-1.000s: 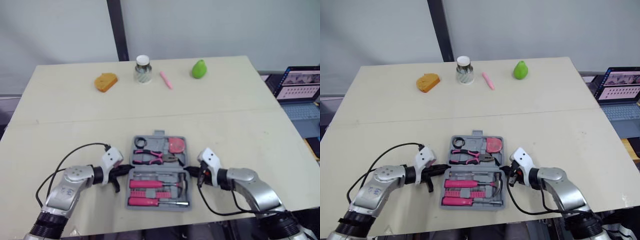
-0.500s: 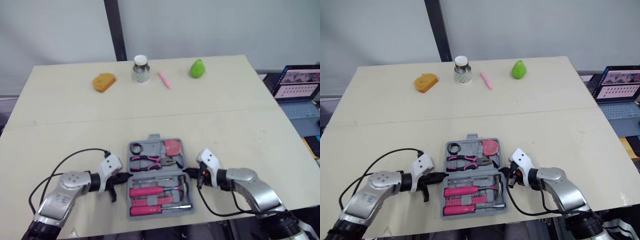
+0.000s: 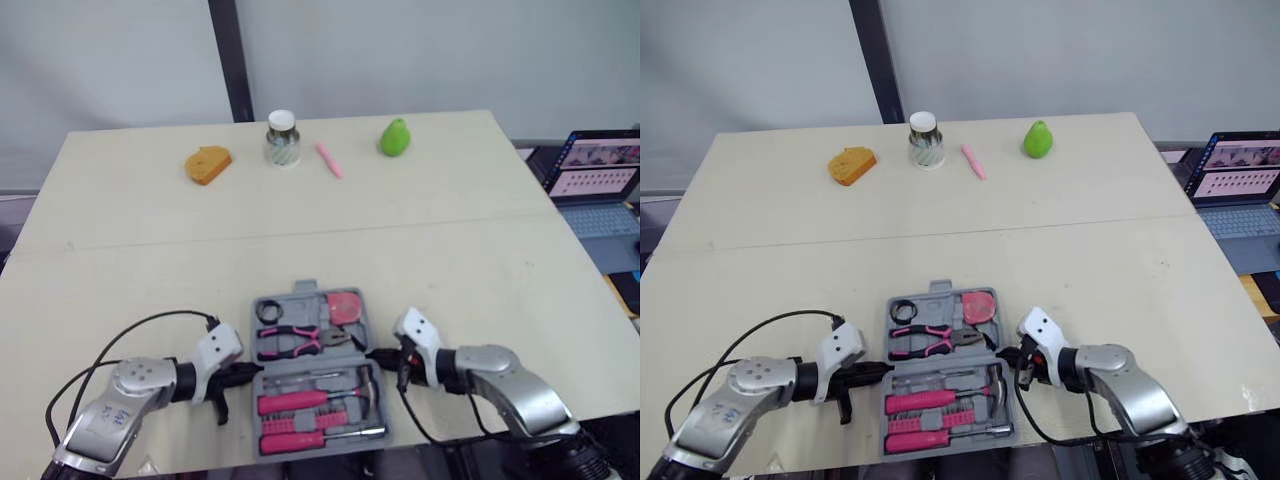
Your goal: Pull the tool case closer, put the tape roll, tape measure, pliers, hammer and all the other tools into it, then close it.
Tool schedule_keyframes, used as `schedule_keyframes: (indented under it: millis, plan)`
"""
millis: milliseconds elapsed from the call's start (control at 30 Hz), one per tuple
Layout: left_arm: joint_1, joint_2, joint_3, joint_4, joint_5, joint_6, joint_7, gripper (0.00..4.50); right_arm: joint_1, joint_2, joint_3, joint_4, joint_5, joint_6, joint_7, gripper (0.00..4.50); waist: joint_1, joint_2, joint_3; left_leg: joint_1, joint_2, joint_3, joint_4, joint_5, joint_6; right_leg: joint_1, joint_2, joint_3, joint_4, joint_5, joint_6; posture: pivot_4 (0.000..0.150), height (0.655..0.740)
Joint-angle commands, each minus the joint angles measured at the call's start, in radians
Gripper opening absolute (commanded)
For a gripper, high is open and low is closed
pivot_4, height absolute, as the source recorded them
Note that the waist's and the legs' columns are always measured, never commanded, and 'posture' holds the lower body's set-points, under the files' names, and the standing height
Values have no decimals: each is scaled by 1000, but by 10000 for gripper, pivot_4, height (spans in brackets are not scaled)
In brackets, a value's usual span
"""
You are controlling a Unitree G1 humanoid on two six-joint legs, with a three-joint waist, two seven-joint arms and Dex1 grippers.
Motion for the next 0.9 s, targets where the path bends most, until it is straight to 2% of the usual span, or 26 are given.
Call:
schedule_keyframes:
  millis: [33, 300, 467, 633, 733, 833, 900]
  plan:
    - [13, -3, -33, -23, -9, 7, -9, 0, 11, 6, 35, -37, 27, 5, 29, 442, 0, 0, 0, 0, 0, 0, 0, 0, 0, 0, 0, 0, 0, 0, 0, 1500, 7400]
    - [6, -1, -33, -14, -7, 4, -9, 0, 10, -3, 23, -19, 12, -9, 21, 442, 1, 0, 0, 0, 0, 0, 0, 0, 0, 0, 0, 0, 0, 0, 0, 1500, 7400]
    - [33, 46, 54, 13, -13, -15, -14, 0, 10, -60, -55, -14, 38, -3, 41, 442, 0, 0, 0, 0, 0, 0, 0, 0, 0, 0, 0, 0, 0, 0, 0, 1500, 7400]
    - [54, 93, 167, -61, -117, 6, -71, 0, -23, -123, -163, 7, 130, 59, 81, 442, 1, 0, 1, -2, 0, 2, 0, 0, 0, -3, 0, 0, 0, 0, 0, 1500, 7400]
    - [72, 96, 138, -135, -157, 27, -97, 0, -90, -105, -218, 50, 213, 166, 76, 442, 0, 0, 1, -2, 0, 2, 0, 0, 0, -4, -1, 1, 1, 0, 0, 1500, 7400]
    - [102, 108, 34, -201, -141, 46, -112, 0, -180, -67, -254, 128, 285, 309, 48, 9033, -1, -1, 0, -2, 0, 2, 0, 0, 0, -5, -1, 1, 1, 0, 0, 1500, 7400]
    - [118, 114, -32, -216, -108, 49, -102, 0, -233, -36, -271, 174, 316, 392, 17, 18791, 0, -1, 1, -2, 0, 4, 0, 0, 0, -6, -1, 2, 2, 0, -1, 1500, 7400]
